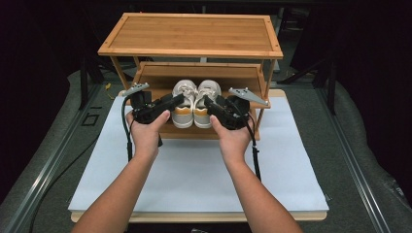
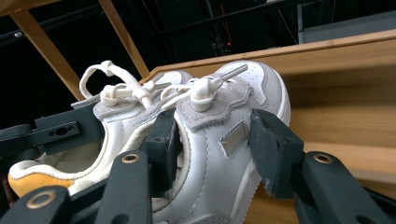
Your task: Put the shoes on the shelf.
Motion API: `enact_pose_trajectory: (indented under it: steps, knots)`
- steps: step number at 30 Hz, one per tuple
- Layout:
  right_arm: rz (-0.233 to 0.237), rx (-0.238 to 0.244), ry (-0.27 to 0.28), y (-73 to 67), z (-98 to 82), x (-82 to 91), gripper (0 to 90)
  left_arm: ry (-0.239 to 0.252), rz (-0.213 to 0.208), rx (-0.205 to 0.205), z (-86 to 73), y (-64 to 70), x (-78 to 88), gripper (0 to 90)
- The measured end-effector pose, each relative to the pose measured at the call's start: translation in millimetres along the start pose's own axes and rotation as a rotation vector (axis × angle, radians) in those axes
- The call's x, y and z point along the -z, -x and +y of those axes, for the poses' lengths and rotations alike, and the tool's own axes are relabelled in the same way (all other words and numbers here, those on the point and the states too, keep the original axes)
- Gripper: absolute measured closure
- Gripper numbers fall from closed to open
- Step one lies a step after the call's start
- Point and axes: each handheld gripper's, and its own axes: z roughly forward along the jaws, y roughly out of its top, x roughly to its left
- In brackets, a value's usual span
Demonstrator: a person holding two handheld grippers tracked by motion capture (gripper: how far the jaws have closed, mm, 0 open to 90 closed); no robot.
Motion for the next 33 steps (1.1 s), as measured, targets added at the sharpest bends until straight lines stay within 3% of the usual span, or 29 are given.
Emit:
enact_pose_trajectory:
  steps: [11, 14, 33]
  knots:
    - [0.009, -0.014, 0.020, 3.4, 14.5, -18.1, 53.4, 0.002, 0.009, 0.002, 15.4, -6.4, -10.2, 51.1]
    - [0.007, -0.009, 0.003, 4.4, 15.4, -21.2, 53.4, -0.001, 0.019, -0.002, 18.1, -8.5, -13.1, 51.0]
    - [-0.005, -0.013, -0.038, 17.8, 18.3, -40.3, 53.4, -0.026, 0.016, 0.047, 13.7, -21.7, -33.4, 51.2]
